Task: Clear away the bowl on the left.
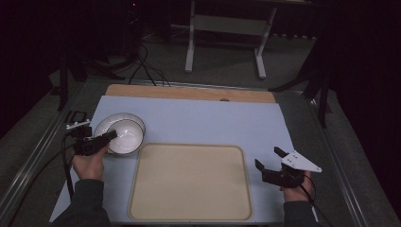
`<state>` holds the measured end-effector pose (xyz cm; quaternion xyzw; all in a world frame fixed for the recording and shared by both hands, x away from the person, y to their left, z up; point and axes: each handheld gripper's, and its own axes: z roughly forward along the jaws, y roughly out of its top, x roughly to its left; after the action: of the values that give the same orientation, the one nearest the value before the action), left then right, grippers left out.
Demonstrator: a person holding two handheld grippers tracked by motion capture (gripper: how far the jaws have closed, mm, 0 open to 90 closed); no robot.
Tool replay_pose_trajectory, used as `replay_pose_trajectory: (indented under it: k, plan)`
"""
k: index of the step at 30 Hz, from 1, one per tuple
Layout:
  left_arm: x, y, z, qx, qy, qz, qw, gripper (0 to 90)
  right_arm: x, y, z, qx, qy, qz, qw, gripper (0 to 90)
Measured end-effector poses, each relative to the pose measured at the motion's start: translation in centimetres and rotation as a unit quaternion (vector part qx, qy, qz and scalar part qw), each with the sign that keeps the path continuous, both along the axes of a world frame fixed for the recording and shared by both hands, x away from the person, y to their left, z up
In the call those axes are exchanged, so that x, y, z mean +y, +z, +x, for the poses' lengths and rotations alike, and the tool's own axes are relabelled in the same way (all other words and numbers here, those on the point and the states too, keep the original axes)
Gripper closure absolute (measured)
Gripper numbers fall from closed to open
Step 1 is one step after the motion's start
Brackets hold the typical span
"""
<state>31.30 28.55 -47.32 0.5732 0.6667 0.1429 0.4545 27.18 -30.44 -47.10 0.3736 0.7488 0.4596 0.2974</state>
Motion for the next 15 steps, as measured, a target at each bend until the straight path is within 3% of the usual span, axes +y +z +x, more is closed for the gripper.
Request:
replay_pose_trajectory:
  k: [6, 15]
  plan:
    - [-1.0, 0.7, -0.6, -0.014, -0.016, 0.005, 0.9998, 78.3, 0.0, 0.0, -0.1, 0.0, 0.001, 0.001, 1.0, 14.0]
    - [-1.9, 1.4, -1.3, -0.025, -0.029, -0.006, 0.9992, 78.1, -0.1, 0.1, -0.1, -0.005, 0.003, 0.005, 1.0, 14.0]
